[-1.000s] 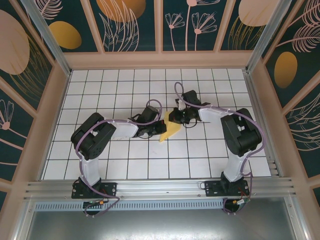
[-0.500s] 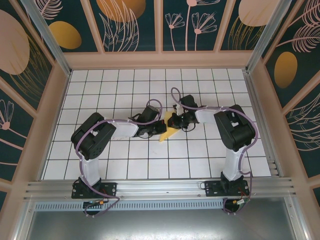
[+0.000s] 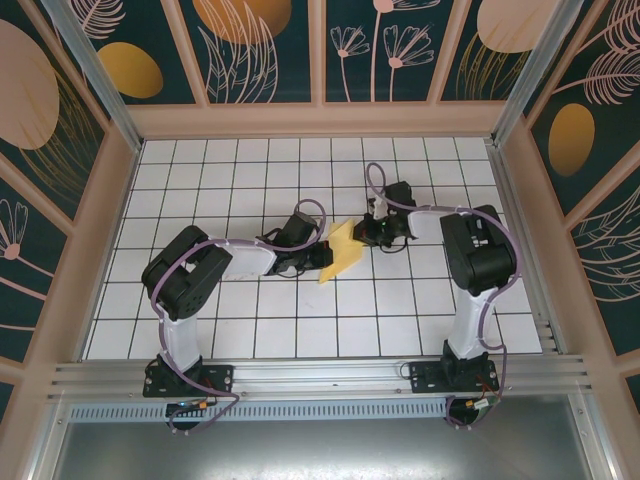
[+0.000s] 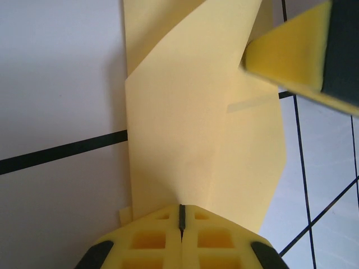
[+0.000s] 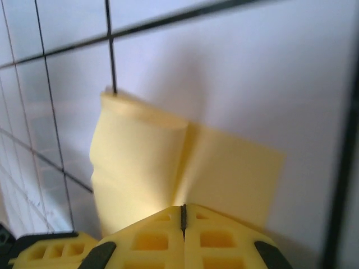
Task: Fold a paper plane with a square sheet of paper (pick it up from the middle)
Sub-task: Fourth fold the wing at the center of the table.
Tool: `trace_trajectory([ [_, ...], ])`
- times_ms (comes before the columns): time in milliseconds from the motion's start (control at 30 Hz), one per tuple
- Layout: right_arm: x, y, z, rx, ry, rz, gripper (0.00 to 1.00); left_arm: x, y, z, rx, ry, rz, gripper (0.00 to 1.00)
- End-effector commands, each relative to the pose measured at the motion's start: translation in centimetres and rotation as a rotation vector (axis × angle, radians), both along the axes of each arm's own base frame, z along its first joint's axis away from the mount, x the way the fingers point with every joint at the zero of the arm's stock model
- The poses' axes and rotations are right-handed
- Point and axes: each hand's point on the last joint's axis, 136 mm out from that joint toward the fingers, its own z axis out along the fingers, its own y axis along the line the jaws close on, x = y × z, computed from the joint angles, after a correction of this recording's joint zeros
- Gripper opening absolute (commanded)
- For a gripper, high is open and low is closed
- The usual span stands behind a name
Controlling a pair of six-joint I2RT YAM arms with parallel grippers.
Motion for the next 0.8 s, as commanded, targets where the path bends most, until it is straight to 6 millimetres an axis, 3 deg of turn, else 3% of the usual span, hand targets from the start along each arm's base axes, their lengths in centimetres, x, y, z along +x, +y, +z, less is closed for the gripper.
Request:
trace_trajectory([
  [0,0.9,-0.4,4.1,0.024,-0.158,-0.044,0.02,-5.6,6.9,-8.3,0.32,0.228,0.021,0.0],
  [67,-0.3,0.3,5.1,0.05,-0.175,-0.023,0.03,-5.5,6.8,-8.3,0.319,0.223,0.021,0.0],
  [233,-3.2,3.1,2.9,0.042,-0.111,0.079,0.03,-5.0,6.5,-7.9,0.311,0.209,0.026,0.0],
  [433,-3.5,6.0,1.1,0.043,-0.056,0.154,0.03,-5.1,6.6,-7.8,0.313,0.207,0.026,0.0],
  [600,-1.6,4.3,-0.7,0.002,-0.009,0.086,0.02,-5.1,6.6,-7.8,0.314,0.206,0.017,0.0],
  [767,2.3,-0.5,-2.1,-0.043,0.01,-0.08,0.02,-5.4,6.7,-8.0,0.316,0.212,0.009,0.0],
])
